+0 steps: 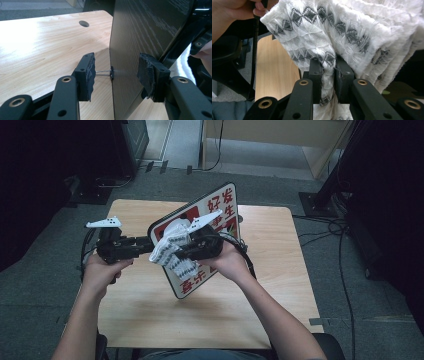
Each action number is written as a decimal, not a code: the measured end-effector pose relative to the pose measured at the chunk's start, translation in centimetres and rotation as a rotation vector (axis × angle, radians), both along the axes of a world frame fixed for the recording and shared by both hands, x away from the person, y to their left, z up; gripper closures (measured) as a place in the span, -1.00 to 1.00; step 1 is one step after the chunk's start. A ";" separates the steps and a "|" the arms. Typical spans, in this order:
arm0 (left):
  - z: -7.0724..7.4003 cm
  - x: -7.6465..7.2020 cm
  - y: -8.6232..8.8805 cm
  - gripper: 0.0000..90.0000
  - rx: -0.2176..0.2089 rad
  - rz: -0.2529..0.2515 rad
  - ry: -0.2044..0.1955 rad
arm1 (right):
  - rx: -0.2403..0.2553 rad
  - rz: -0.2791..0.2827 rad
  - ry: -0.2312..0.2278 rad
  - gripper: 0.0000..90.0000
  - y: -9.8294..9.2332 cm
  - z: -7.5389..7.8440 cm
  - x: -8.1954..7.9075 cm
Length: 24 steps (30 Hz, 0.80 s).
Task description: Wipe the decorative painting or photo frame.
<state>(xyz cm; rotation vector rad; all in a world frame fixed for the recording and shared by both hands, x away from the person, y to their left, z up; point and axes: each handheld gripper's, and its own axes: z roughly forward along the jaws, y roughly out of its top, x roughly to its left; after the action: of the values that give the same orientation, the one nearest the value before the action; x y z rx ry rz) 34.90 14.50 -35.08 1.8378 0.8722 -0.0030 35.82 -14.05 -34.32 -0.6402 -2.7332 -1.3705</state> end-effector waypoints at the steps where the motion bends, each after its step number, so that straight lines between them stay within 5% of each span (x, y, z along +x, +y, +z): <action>1: 0.0 0.0 0.0 0.07 0.000 0.000 0.000 | -0.002 0.004 -0.002 0.76 0.0 -0.1 0.0; 24: -0.1 -0.1 -0.1 0.07 0.010 0.008 0.000 | 0.012 0.013 0.030 0.77 -0.4 -2.2 -0.2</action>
<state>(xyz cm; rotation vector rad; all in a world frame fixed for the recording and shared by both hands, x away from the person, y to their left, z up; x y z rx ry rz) 34.82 14.39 -35.19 1.8438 0.8807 0.0059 35.60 -14.45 -36.54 -0.6361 -2.6995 -1.3620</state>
